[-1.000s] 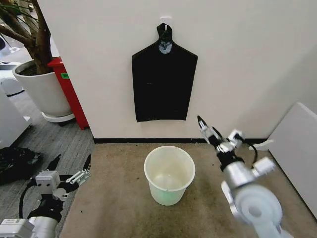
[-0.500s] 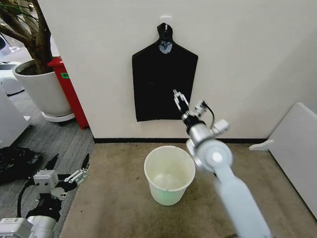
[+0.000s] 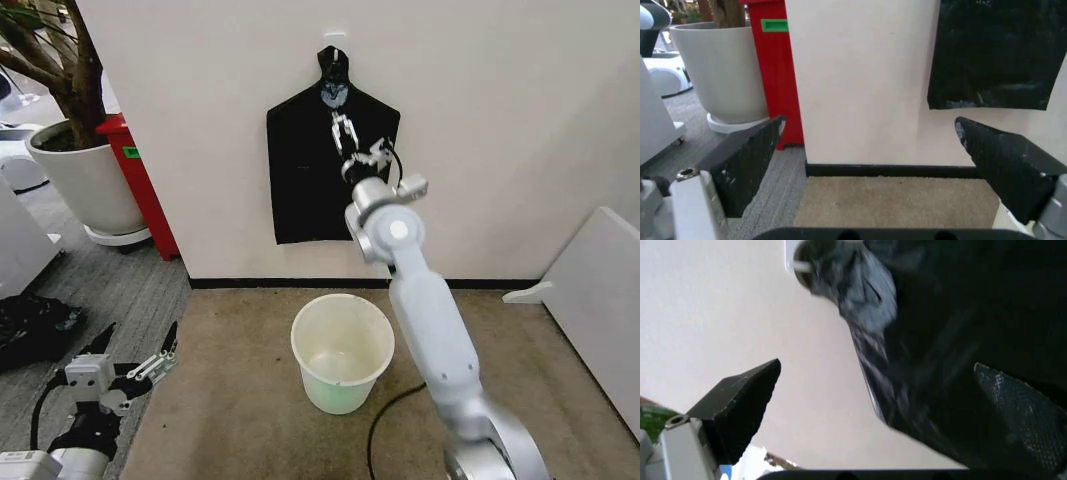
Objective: Place the garbage bag over the trash bin.
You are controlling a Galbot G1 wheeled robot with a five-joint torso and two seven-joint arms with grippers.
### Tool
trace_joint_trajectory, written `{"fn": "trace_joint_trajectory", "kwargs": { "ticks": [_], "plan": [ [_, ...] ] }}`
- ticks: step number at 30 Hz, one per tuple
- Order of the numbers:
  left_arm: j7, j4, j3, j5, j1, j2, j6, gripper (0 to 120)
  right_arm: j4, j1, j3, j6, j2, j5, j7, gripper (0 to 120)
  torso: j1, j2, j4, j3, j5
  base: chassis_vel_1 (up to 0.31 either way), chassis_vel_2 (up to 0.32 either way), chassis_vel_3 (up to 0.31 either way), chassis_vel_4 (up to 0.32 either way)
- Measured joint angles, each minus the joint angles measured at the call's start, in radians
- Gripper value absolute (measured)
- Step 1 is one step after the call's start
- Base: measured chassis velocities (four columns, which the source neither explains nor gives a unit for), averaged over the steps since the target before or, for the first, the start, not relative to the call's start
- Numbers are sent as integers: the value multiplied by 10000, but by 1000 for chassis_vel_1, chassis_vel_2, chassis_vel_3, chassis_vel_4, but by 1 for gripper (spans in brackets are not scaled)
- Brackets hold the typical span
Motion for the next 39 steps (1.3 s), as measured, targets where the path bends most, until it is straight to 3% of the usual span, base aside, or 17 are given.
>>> {"fn": "trace_joint_trajectory", "kwargs": {
  "ticks": [14, 25, 26, 39],
  "plan": [
    [33, 0, 40, 106, 52, -61, -23, 100, -1767, 1362, 283, -292, 220, -85, -545, 100, 0, 0, 0, 0, 1, 0, 0, 0, 0],
    [43, 0, 58, 118, 36, -85, -34, 100, -2386, 1737, 274, -364, 241, -160, -749, 98, 0, 1, 0, -1, 1, 0, 0, 0, 0],
    [43, 1, 57, 99, 35, -99, -34, 100, -2538, 1795, 274, -368, 238, -235, -833, 88, 0, 1, 0, 0, 2, 0, 0, 0, 0],
    [46, 1, 76, 87, -43, -138, -42, 100, -2733, 2056, 269, -350, 230, -254, -878, 45, -1, 1, -1, -1, 2, 0, 0, 0, 0]
  ]
}}
